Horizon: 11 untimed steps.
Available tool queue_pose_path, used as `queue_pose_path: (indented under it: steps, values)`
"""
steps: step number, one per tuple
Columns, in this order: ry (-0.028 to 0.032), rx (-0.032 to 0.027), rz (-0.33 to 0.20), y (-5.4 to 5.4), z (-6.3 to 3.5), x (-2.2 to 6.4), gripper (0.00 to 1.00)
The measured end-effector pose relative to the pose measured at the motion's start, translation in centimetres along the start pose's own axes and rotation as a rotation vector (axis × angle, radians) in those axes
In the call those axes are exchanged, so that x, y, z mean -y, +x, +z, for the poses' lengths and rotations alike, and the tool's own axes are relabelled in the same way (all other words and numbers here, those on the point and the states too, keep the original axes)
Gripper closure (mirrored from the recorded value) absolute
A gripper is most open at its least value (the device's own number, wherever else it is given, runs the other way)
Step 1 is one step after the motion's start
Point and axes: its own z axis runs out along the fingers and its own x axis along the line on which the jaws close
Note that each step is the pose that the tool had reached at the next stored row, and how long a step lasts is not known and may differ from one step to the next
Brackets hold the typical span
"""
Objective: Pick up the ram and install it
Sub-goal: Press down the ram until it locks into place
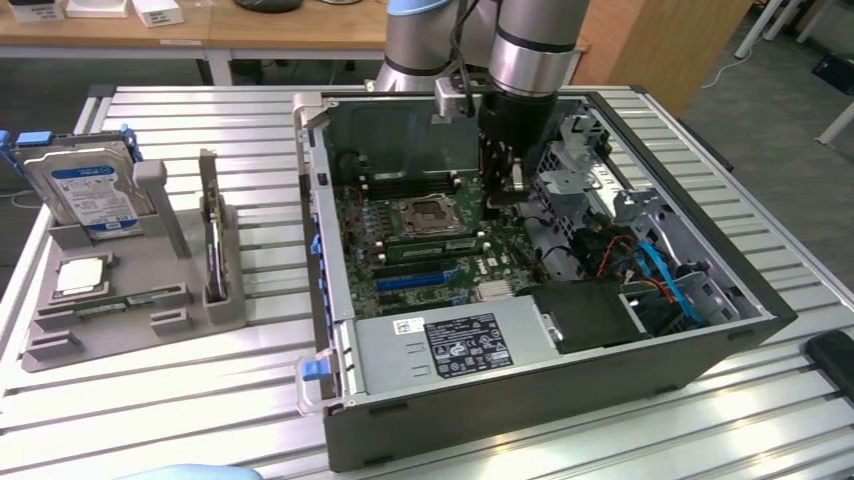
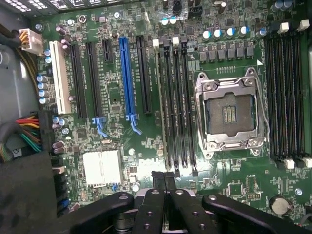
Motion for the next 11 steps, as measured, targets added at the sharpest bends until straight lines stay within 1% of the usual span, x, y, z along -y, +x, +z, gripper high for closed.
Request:
queue_pose_path:
  steps: [11]
  values:
    - [0.0, 0.0, 0.0, -0.17, 0.66, -0.31, 0.9]
